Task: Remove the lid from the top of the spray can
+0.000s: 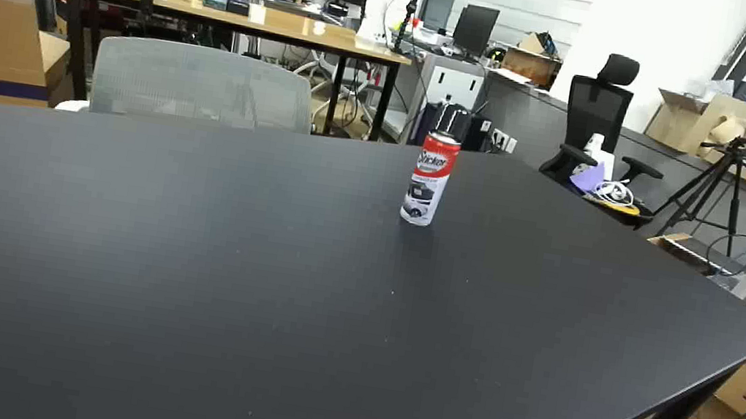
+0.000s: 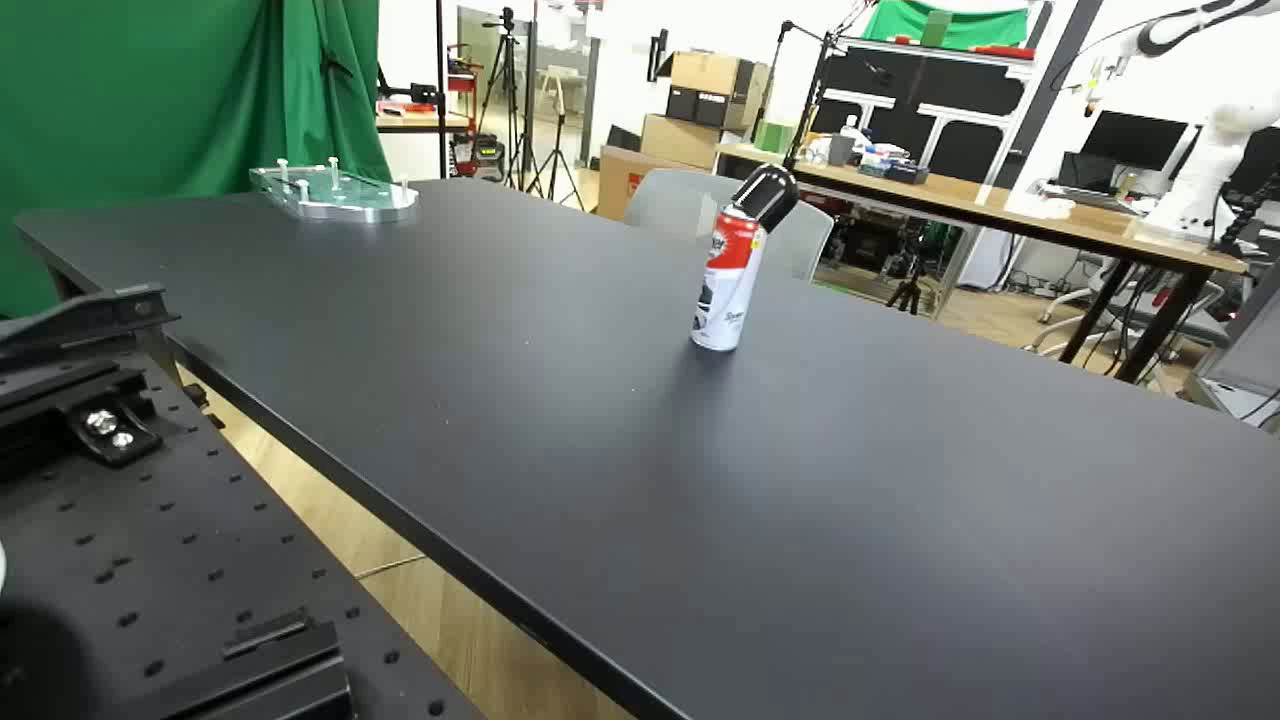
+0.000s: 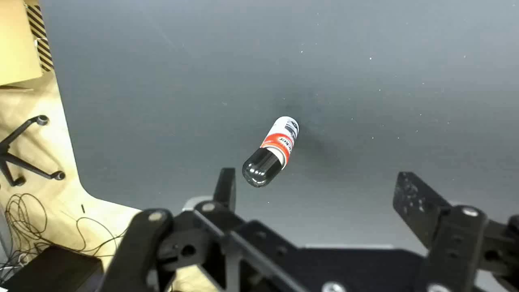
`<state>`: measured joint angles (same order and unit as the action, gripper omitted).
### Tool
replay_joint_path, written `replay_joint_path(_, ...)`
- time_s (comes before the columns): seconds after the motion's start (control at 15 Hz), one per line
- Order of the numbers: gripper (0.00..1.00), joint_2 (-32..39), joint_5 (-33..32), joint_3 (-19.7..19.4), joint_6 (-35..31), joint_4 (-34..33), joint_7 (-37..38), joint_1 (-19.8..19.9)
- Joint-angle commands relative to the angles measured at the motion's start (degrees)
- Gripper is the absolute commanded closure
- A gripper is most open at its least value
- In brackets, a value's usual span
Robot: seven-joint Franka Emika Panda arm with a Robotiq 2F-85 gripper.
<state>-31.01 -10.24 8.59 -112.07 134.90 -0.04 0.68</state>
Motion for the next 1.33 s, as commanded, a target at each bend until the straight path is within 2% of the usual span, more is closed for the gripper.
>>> replay_joint_path(0.0, 0.00, 0.2, -0.7, -1.2, 0.2, -0.1, 0.6, -1.5)
replay_joint_path(0.67, 0.00, 0.1, -0.7, -1.2, 0.1, -0.1, 0.6, -1.5)
replay_joint_path(0.87, 0.00, 3.3, -1.6, -2.2, -2.9, -1.0, 1.6, -0.1)
replay_joint_path(1.27, 0.00, 13.4, 0.4, -7.8, -11.8, -2.9, -3.0, 0.8)
